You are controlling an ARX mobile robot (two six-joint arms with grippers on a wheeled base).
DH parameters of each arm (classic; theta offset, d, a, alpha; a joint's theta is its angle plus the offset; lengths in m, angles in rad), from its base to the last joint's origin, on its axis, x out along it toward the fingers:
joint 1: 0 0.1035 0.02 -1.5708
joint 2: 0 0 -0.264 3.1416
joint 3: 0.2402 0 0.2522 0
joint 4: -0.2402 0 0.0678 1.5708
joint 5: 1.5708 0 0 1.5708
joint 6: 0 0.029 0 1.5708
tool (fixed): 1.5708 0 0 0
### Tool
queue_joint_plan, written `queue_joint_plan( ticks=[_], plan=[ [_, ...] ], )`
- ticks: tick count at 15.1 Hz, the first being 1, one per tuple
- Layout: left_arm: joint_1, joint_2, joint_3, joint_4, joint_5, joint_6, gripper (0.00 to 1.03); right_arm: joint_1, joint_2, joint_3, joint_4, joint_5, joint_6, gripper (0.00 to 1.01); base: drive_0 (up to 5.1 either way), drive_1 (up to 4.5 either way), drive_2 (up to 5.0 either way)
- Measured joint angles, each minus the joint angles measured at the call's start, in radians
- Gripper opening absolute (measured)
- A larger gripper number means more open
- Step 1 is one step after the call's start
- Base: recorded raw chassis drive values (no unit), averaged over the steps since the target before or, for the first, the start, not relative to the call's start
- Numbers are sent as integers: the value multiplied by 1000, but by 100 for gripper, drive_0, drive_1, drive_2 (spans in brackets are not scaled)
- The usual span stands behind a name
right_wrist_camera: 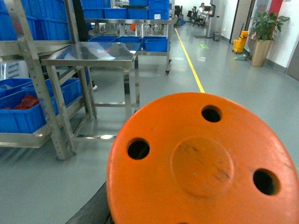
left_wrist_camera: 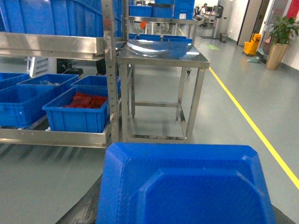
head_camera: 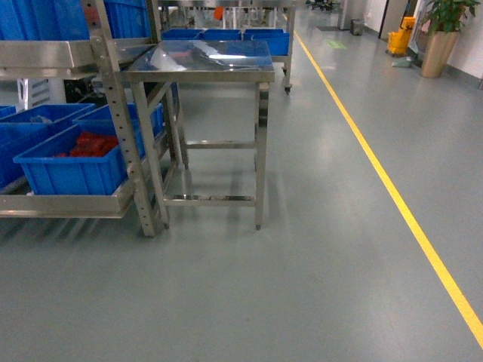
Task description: Sort blue parts and orange caps into right shelf containers
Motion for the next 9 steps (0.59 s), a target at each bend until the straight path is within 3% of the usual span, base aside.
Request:
queue_joint_plan(
  ticks=[9],
  plan=[
    [0,0,0,0,0,0,42,0,0,0,1,0,0,45,2,434,-429]
  ],
)
